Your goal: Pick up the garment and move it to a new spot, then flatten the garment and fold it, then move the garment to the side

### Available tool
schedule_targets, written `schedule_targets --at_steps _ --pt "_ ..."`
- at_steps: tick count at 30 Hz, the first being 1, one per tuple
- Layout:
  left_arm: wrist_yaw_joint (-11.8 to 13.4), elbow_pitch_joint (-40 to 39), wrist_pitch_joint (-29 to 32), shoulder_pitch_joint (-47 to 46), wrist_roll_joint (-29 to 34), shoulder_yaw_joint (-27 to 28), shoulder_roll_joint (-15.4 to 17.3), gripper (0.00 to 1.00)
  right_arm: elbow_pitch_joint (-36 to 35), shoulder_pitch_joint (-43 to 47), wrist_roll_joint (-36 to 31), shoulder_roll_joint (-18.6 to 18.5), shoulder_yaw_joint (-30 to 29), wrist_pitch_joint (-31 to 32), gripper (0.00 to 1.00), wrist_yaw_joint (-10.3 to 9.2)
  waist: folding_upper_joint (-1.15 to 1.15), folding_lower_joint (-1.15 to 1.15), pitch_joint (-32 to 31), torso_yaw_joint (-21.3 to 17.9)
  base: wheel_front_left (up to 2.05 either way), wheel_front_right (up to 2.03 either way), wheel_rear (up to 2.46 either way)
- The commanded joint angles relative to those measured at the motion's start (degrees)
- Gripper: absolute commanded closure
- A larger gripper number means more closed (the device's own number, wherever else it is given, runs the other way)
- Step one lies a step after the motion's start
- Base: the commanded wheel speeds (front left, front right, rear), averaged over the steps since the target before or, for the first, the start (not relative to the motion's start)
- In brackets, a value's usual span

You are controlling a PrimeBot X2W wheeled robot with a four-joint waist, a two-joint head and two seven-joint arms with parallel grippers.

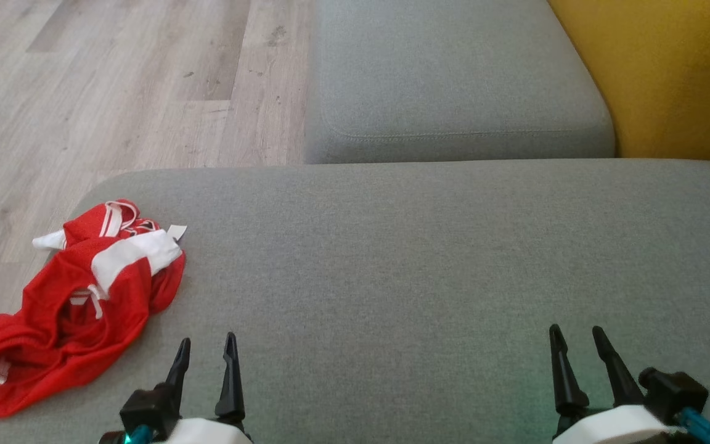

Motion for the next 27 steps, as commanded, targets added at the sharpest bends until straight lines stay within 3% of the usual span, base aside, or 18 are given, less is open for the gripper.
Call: schedule_targets --at_steps 1,17,27 --pt "0.6 -1.44 -1.01 -1.6 1.6 1.44 0.33 0.0 -1.57 -1.37 -1.92 -0.47 1.34 -0.98 0.0 0.39 0.0 0.0 -0.12 0.03 0.0 0.0 0.0" --pt "1.77 1.14 -3.73 -1.52 9.44 2.12 0.38 0.0 -0.07 -1.06 -13.35 -0.53 1.51 -3.69 0.0 0.45 0.0 0.0 -1.59 0.41 0.0 0.0 0.0" --pt "2.32 1.81 -3.75 -1.86 8.82 2.36 0.38 0.0 0.69 -0.84 -13.04 -0.53 0.23 -3.71 0.0 0.45 0.0 0.0 -1.96 0.48 0.0 0.0 0.0"
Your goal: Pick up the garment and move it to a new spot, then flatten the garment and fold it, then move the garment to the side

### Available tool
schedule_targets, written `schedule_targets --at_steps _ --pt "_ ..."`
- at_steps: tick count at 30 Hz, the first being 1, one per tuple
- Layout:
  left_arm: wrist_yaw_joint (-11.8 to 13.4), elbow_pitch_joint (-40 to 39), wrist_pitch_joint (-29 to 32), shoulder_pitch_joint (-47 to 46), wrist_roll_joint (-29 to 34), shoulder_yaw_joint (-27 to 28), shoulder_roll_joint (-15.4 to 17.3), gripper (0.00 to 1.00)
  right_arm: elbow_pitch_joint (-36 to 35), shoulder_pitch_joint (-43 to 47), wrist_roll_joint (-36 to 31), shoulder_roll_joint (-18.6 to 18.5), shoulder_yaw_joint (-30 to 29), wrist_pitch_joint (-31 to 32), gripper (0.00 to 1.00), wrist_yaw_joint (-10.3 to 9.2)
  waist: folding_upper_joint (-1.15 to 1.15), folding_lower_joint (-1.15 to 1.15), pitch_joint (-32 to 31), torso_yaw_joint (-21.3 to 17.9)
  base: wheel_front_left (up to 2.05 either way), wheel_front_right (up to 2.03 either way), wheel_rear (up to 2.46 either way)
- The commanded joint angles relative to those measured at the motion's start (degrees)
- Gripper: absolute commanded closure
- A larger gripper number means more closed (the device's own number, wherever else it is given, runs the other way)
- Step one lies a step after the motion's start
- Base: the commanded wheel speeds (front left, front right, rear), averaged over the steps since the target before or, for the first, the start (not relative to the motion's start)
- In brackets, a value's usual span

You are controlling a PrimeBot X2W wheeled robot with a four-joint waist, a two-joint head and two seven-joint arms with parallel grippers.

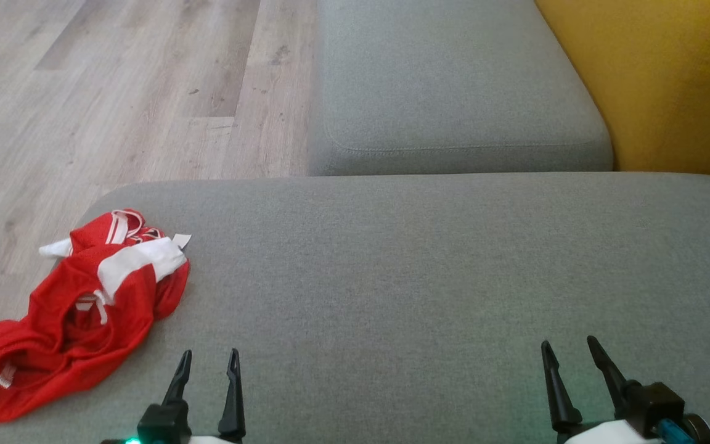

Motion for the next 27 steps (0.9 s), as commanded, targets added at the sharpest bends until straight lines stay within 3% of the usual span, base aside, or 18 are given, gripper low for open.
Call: schedule_targets --at_steps 1,11,23,27 --pt "0.32 -1.47 -0.7 -2.56 -0.03 2.03 0.3 0.0 -1.58 -1.56 0.01 -0.53 1.17 -0.79 0.0 0.44 0.0 0.0 -0.03 -0.03 0.0 0.0 0.0" --pt "0.89 -1.59 -0.7 -3.05 -1.22 2.68 0.3 0.0 -1.44 -1.69 -0.34 -0.53 1.73 -0.79 0.0 0.44 0.0 0.0 1.23 3.45 0.0 0.0 0.0" --pt "0.51 -3.26 -0.7 -4.15 0.71 5.4 0.3 0.0 -2.05 -3.42 0.47 -0.53 1.72 -0.79 0.0 0.44 0.0 0.0 4.28 17.46 0.0 0.0 0.0" --pt "1.13 -4.56 -0.7 -4.34 1.01 7.37 0.3 0.0 -2.02 -5.29 -0.55 -0.53 2.92 -0.79 0.0 0.44 0.0 0.0 6.39 20.37 0.0 0.0 0.0"
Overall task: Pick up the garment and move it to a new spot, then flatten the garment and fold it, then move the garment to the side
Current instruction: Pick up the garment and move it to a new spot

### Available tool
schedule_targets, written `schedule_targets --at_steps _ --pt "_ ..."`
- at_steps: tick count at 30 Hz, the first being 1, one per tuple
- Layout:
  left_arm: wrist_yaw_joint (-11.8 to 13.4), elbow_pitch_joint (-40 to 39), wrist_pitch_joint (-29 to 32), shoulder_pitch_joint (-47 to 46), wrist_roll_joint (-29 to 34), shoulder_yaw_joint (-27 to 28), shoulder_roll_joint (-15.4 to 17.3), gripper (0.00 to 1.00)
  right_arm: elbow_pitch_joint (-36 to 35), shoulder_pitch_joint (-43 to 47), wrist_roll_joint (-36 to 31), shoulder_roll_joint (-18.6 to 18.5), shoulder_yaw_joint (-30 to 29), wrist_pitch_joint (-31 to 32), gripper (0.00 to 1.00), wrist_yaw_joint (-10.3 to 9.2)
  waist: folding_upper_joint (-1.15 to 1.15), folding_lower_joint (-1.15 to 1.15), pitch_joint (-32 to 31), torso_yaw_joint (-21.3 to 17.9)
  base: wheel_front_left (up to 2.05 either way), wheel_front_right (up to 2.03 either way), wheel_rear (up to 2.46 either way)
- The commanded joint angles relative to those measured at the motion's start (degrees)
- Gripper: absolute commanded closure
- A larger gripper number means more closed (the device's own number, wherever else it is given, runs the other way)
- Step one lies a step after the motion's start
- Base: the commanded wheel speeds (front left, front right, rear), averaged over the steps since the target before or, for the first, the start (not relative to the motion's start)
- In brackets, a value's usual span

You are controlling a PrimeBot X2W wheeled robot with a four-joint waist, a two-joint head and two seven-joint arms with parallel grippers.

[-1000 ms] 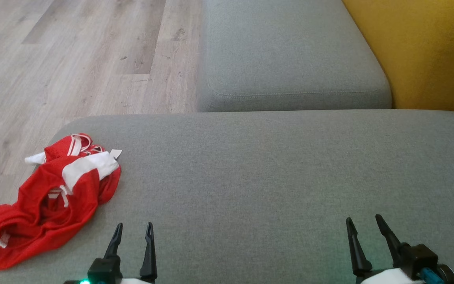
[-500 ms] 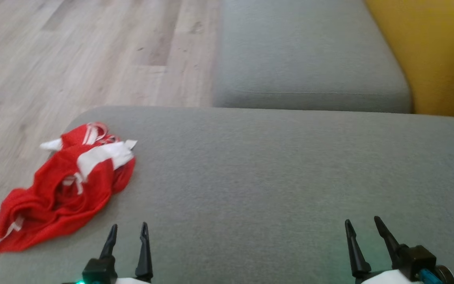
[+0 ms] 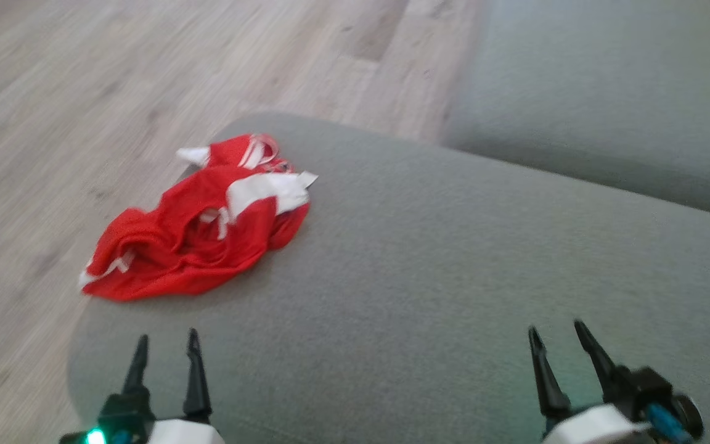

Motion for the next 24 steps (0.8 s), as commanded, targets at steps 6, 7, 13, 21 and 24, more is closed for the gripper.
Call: schedule_targets --at_steps 6,7,13,21,24 --pt "1.49 -4.83 -0.7 -4.15 0.11 4.72 0.14 0.0 -1.11 -6.71 -2.06 -0.53 2.5 -0.79 0.0 0.43 0.0 0.0 4.82 4.95 0.0 0.0 0.0" --pt "1.61 -5.27 -0.7 -4.18 0.14 5.07 0.14 0.0 -0.9 -6.97 -2.44 -0.53 2.62 -0.79 0.0 0.43 0.0 0.0 5.12 5.23 0.0 0.0 0.0" --pt "1.82 -7.99 -0.7 -5.52 1.23 6.51 0.14 0.0 -0.53 -7.05 -4.64 -0.6 1.66 -0.79 0.0 0.43 0.0 0.0 6.4 6.57 0.0 0.0 0.0" --pt "-1.56 -9.02 -0.7 -16.12 5.34 5.75 1.32 0.0 -1.93 -5.16 -6.89 -3.16 -1.72 -0.79 0.0 0.43 0.0 0.0 9.98 7.18 0.0 0.0 0.0" --pt "-2.68 -6.29 -0.7 -22.56 5.57 5.59 1.84 0.0 -2.68 -6.53 -7.51 -5.98 -0.55 -0.79 0.0 0.43 0.0 0.0 14.23 5.27 0.0 0.0 0.0"
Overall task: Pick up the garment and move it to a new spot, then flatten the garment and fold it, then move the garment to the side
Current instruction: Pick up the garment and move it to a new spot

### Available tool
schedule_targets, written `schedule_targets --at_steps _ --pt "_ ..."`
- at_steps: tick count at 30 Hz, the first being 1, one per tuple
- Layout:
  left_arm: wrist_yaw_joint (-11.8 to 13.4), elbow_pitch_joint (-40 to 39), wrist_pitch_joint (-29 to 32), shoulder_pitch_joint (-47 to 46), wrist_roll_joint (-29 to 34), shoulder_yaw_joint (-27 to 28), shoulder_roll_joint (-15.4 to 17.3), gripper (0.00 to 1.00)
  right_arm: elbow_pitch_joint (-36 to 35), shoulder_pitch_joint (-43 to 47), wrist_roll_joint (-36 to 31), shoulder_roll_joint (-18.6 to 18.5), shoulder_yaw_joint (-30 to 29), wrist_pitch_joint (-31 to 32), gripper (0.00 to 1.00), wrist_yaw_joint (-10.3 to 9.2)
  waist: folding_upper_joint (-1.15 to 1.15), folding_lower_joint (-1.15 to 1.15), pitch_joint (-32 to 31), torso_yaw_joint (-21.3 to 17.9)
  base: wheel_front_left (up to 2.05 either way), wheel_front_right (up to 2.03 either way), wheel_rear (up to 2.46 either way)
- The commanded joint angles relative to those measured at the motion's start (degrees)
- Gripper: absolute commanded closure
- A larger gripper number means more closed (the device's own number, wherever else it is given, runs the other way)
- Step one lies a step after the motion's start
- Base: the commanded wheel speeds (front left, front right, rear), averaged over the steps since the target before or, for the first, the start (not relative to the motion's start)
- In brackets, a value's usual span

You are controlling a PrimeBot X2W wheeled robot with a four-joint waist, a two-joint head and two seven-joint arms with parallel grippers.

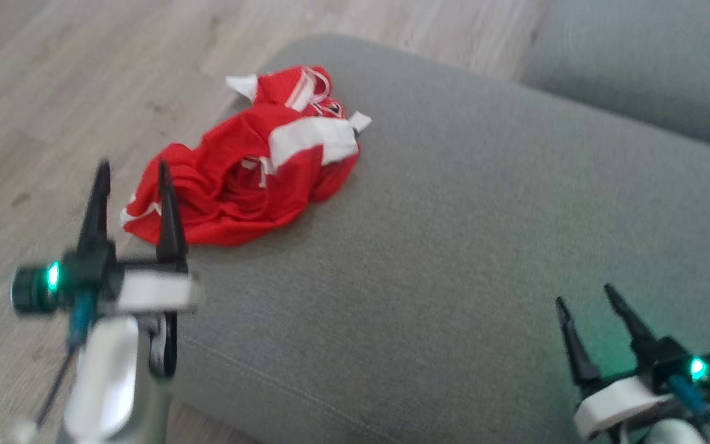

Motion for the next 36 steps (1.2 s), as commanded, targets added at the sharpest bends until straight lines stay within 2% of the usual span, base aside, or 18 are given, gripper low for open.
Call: schedule_targets --at_steps 1,3,4,7,14,20,21,22,29,36 --pt "-0.8 0.42 -0.37 -6.51 0.2 1.43 1.28 0.0 -2.0 -2.89 -0.48 -2.97 1.66 -0.78 0.0 0.43 0.0 0.0 5.24 -3.07 0.0 0.0 0.0" --pt "-2.98 6.19 -0.37 -14.02 0.03 0.54 1.78 0.0 -2.4 -5.11 -0.5 -5.81 2.54 -0.78 0.0 0.43 0.0 0.0 8.81 -5.45 0.0 0.0 0.0" --pt "-2.98 6.19 -0.37 -14.02 0.03 0.54 1.78 0.0 -2.4 -5.11 -0.5 -5.81 2.54 -0.78 0.0 0.43 0.0 0.0 8.81 -5.45 0.0 0.0 0.0" --pt "-3.86 15.22 -0.33 -21.09 -0.36 0.62 2.72 0.0 -3.01 -7.2 -0.47 -8.09 3.06 -0.78 0.0 0.43 0.0 0.0 11.92 -7.79 0.0 0.0 0.0" --pt "-3.19 37.93 9.4 -32.05 -3.19 3.09 4.77 0.0 -3.57 -9.35 -0.02 -10.17 3.09 -0.78 0.0 0.43 0.0 0.0 15.64 -12.35 0.0 0.0 0.0" --pt "-1.53 47.96 9.93 -33.19 -4.89 5.01 7.44 0.0 -3.19 -9.99 0.77 -9.8 2.84 -0.78 0.0 0.43 0.0 0.0 16.59 -15.02 0.0 0.0 0.0" --pt "-1.32 48.86 9.33 -33.24 -4.9 5.0 7.69 0.42 -3.22 -10.02 0.81 -9.73 2.81 -0.78 0.0 0.43 0.0 0.0 16.66 -15.2 0.0 0.0 0.0" --pt "-1.41 49.6 8.73 -33.4 -5.09 5.07 7.85 1.0 -3.29 -9.98 0.79 -9.63 2.79 -0.78 0.0 0.43 0.0 0.0 16.65 -15.31 0.0 0.0 0.0" --pt "-1.61 48.71 1.89 -38.78 -3.98 3.35 9.09 1.0 -2.83 -9.48 0.72 -7.97 2.92 -0.78 0.0 0.43 0.0 0.0 14.39 -14.59 0.0 0.0 0.0" --pt "-2.98 43.09 0.02 -44.94 -0.86 -0.56 10.67 1.0 -1.74 -9.36 1.56 -4.04 4.47 -0.78 0.0 0.43 0.0 0.0 7.3 -16.73 0.0 0.0 0.0"
